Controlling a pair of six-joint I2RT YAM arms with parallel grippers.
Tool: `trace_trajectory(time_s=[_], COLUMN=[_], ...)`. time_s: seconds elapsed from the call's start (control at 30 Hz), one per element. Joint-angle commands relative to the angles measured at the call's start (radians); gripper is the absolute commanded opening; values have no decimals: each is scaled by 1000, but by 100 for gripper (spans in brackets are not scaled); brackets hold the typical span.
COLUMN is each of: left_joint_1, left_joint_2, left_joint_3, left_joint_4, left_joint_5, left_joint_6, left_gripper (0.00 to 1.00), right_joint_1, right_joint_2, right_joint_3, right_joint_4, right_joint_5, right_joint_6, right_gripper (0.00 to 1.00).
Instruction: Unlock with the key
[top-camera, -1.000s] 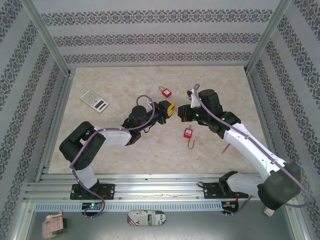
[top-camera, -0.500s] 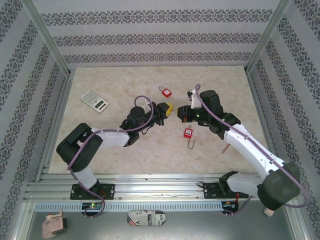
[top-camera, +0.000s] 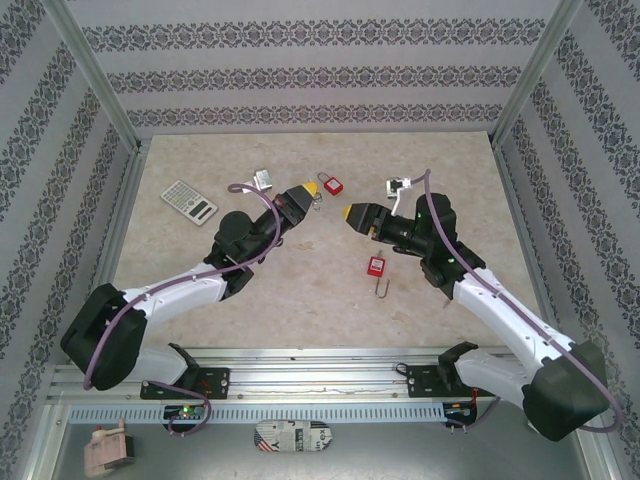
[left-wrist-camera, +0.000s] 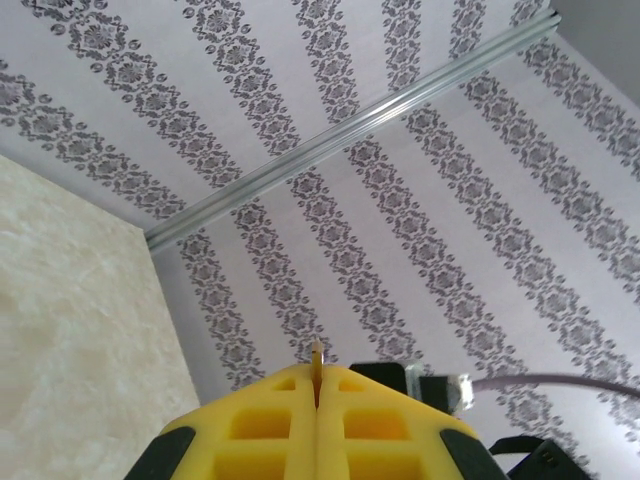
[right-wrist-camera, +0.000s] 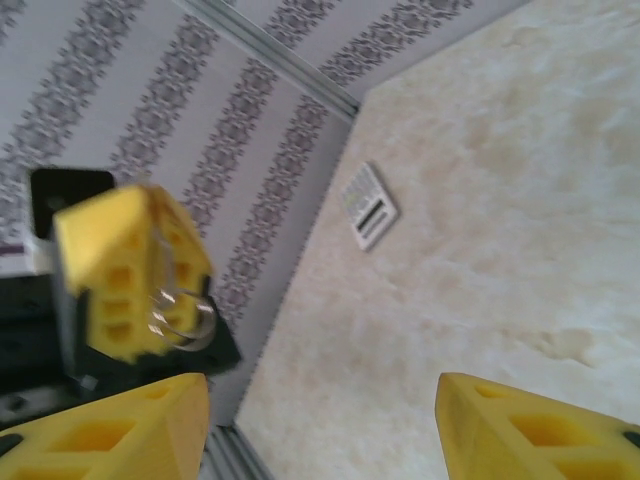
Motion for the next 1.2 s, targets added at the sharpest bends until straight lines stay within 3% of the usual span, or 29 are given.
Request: trace_trajectory(time_s=[0.0, 0.17, 0.43, 0.57, 0.7, 1.17], left_joint_1=[-10, -24, -36, -42, -46, -55], left_joint_2=[18, 24, 54, 63, 70, 96], left_joint_3=[-20, -3, -17, -24, -33, -45], left_joint_4=[76, 60, 168, 203, 225, 275], left_joint_5=[12, 12, 10, 3, -5, -27], left_joint_6=[109, 126, 105, 95, 91, 88], left_gripper=[0, 0, 0, 0, 0, 0], right_joint_1=[34, 76, 82, 86, 94, 114], right_joint_2=[17, 48, 143, 176, 192, 224], right_joint_3=[-8, 10, -5, -8, -5, -12], right_joint_4=[197, 225, 387, 455, 484, 594], right_joint_5=[-42, -39, -53, -58, -60, -81], right_joint_6=[76, 51, 120, 146, 156, 226], right_gripper=[62, 61, 54, 47, 33, 16])
